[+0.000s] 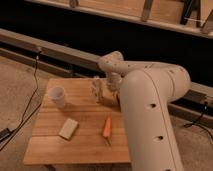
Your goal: Pick up the ceramic bowl
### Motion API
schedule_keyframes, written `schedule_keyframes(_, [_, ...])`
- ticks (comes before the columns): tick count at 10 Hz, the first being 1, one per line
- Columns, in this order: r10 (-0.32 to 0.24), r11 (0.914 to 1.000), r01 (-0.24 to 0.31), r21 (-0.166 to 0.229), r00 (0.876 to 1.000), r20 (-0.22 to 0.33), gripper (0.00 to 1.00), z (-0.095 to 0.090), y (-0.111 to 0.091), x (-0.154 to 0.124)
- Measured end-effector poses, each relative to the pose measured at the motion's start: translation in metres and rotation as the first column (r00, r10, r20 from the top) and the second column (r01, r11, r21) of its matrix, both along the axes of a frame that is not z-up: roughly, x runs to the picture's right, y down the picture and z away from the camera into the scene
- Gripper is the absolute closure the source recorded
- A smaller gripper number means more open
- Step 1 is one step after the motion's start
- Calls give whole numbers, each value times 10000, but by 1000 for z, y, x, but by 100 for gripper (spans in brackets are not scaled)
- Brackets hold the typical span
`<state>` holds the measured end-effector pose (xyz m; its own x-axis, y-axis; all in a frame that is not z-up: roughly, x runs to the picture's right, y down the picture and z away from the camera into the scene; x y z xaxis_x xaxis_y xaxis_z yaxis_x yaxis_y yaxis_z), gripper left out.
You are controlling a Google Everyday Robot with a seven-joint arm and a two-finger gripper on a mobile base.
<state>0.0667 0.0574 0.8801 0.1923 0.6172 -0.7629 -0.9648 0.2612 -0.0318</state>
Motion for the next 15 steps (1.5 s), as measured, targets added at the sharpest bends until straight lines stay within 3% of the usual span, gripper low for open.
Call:
schedule_keyframes(3, [-783,9969,784,37,9969,-84,100,-11,-16,-12])
schedule_keyframes(7, [-1279,9914,1283,242,9917,-162,100,-24,-33,-22])
schedule_keyframes(11, [-1269,9905,1281,491,9916,-268,100,-29,-40,-25])
schedule_keyframes(15, [-695,9893,792,1224,9942,-818,100,-31,-53,-25])
